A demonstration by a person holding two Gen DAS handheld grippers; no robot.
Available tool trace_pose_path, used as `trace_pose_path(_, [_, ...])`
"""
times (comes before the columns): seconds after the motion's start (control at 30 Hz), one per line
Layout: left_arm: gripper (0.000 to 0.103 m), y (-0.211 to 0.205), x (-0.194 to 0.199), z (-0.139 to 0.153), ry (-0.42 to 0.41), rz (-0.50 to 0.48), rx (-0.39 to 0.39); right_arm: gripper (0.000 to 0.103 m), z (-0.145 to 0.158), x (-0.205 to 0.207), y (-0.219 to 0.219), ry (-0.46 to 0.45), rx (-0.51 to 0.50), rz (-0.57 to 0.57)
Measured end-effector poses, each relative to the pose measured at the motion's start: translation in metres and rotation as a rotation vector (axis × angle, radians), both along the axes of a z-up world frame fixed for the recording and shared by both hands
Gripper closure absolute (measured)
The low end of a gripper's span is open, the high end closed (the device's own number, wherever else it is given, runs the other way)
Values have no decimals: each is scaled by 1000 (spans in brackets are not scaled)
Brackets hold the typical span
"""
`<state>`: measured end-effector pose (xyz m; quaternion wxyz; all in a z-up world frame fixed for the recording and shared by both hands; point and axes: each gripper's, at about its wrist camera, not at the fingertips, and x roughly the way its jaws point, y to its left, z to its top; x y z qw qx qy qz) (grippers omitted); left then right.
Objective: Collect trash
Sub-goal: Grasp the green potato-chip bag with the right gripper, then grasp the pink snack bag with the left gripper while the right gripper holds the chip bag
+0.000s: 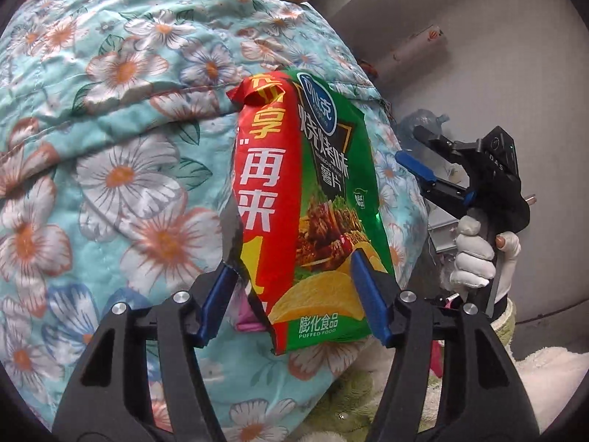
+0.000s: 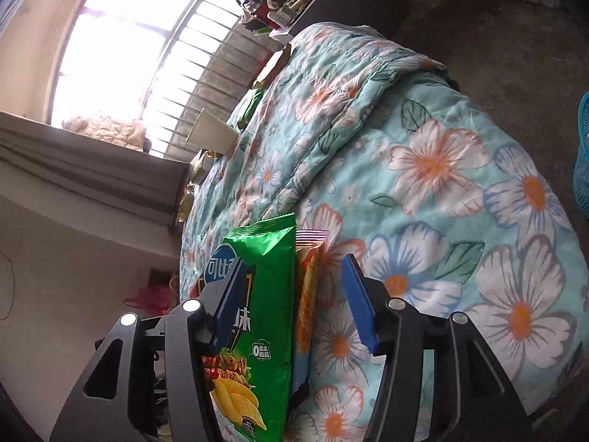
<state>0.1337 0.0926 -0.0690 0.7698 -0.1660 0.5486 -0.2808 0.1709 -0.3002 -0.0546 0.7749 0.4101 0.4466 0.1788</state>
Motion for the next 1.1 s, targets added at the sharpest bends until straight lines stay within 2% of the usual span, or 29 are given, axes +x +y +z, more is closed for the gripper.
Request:
trace_pose_path(0.1, [43,3,-8,13,-88,53,50,50,0,4,11,-15,46,52])
trace_pose_path(0.17, [43,1,-8,14,-107,67,81,50,-6,12,29,0,53,68])
trace_pose_path(0.3, [52,-6,-3,2,-58,84,98,50,-23,27,52,50,76,95])
trace_pose_path(0.4, [58,-8,-2,-9,-34,100,92,50,-31,21,56,83,88,112])
trace_pose_path(0.57, [59,-9,-3,-11,-48,100,107,50,-33,2,70,94,79,174])
trace_pose_path(0.77, [59,-7,0,-12,-43,111,83,51,-37,-20,94,94,95,255])
trace_pose_path(0.87, [59,-7,0,-13,-47,119,70,59,-42,-21,109,102,97,276])
trace_pose_path(1.0, [60,-6,0,-11,-40,119,37,86,-43,-20,112,107,95,251])
trace_pose_path(1.1, [60,-4,0,-6,-40,111,-20,93,-34,-24,90,67,116,212])
